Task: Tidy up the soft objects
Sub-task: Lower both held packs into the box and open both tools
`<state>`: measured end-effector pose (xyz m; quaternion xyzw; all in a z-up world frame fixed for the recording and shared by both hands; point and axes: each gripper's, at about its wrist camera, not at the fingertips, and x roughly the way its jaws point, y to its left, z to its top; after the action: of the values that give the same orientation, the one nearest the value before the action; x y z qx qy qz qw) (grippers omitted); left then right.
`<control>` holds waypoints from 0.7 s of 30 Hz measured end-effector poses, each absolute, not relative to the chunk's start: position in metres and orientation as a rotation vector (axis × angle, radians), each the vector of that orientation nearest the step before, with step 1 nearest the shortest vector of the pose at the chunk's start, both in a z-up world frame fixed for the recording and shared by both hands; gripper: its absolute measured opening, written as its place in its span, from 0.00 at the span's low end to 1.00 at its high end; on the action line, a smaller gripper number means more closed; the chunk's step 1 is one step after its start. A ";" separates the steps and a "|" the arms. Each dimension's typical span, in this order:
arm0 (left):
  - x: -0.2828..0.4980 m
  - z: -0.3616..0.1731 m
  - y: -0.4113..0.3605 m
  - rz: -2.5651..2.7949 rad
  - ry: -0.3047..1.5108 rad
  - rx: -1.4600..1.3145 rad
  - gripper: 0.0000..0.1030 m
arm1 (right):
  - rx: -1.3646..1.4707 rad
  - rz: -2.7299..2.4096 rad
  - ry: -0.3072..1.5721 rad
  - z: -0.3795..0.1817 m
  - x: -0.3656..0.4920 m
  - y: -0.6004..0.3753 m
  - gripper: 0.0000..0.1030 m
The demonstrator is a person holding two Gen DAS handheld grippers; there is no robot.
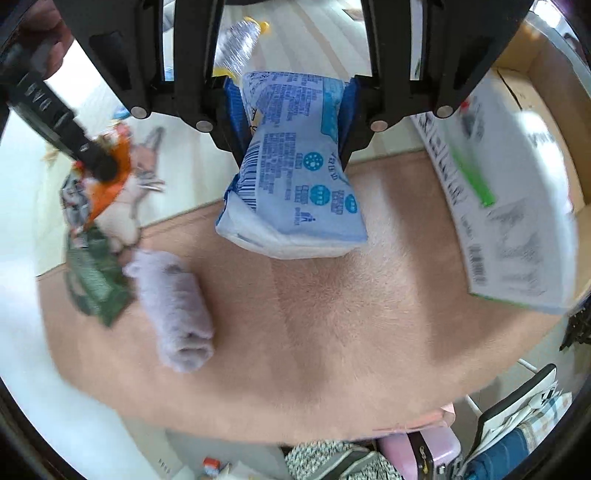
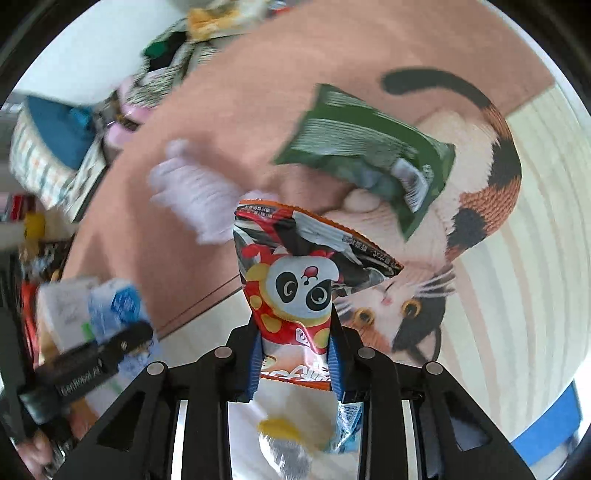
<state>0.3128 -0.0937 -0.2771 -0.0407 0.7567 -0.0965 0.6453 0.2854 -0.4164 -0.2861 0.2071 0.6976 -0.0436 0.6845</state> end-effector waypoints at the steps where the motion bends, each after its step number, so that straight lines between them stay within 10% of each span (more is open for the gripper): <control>1: 0.306 -0.262 -0.087 -0.231 1.701 -0.116 0.37 | 0.450 -0.060 1.553 -0.274 0.282 -0.407 0.30; 11: 0.287 -0.131 -0.002 -0.203 1.534 -0.252 0.37 | 0.296 0.255 1.472 -0.172 0.255 -0.255 0.30; 21: 0.278 -0.181 0.146 0.007 1.573 -0.269 0.37 | 0.057 0.386 1.549 -0.190 0.232 -0.081 0.30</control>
<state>0.2783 0.1464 -0.1809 -0.1208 0.7058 0.0034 0.6980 0.2319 -0.0809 -0.1905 0.0258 0.6946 0.1733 0.6977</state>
